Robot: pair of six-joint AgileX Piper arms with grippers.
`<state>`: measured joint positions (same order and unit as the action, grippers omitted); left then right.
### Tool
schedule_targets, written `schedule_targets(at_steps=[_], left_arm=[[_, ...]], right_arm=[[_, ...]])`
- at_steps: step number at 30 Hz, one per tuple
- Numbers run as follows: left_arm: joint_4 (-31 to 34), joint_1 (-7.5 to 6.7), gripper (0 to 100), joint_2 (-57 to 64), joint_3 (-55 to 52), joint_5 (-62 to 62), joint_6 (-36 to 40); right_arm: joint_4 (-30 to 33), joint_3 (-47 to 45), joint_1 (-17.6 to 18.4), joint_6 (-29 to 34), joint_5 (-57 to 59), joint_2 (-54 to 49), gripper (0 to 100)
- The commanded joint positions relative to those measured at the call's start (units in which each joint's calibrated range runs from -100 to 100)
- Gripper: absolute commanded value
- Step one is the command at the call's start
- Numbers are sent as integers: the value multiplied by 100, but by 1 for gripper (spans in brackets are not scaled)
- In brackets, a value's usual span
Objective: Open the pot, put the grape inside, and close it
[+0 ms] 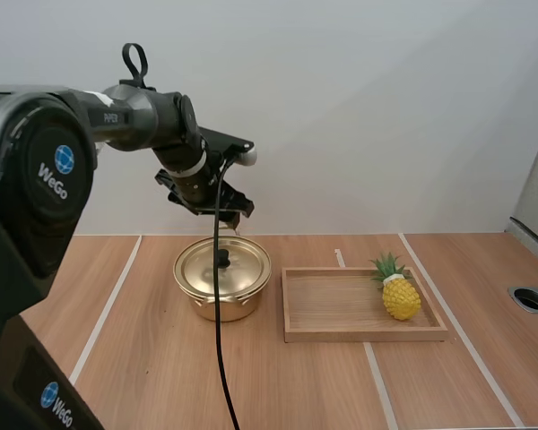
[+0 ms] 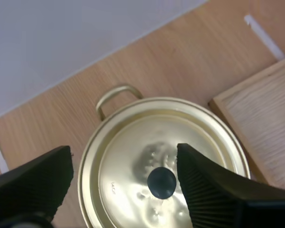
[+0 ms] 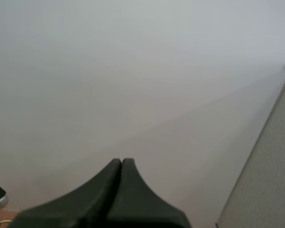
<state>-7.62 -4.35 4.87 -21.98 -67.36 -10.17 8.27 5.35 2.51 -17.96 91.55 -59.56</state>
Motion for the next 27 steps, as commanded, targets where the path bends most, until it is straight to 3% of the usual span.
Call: schedule_targets(at_steps=[1, 4, 7, 15, 21, 27], left_arm=[[-154, 0, 100, 292, 465, 73, 186], [-143, 0, 100, 555, 973, 176, 210], [-67, 0, 86, 853, 1433, 447, 374], [-47, 185, 0, 1608, 2284, 910, 859], [-47, 466, 0, 2191, 2498, 1073, 859], [-97, 689, 0, 2953, 2498, 2162, 1145]], right_arm=[[61, 50, -23, 24, -36, -70, 0], [61, 50, -23, 24, -36, -70, 0], [61, 50, -23, 24, -36, -70, 0], [61, 50, -23, 24, -36, -70, 0], [27, 50, -23, 24, -151, -58, 0], [-104, 50, -23, 122, -1067, -58, 0]])
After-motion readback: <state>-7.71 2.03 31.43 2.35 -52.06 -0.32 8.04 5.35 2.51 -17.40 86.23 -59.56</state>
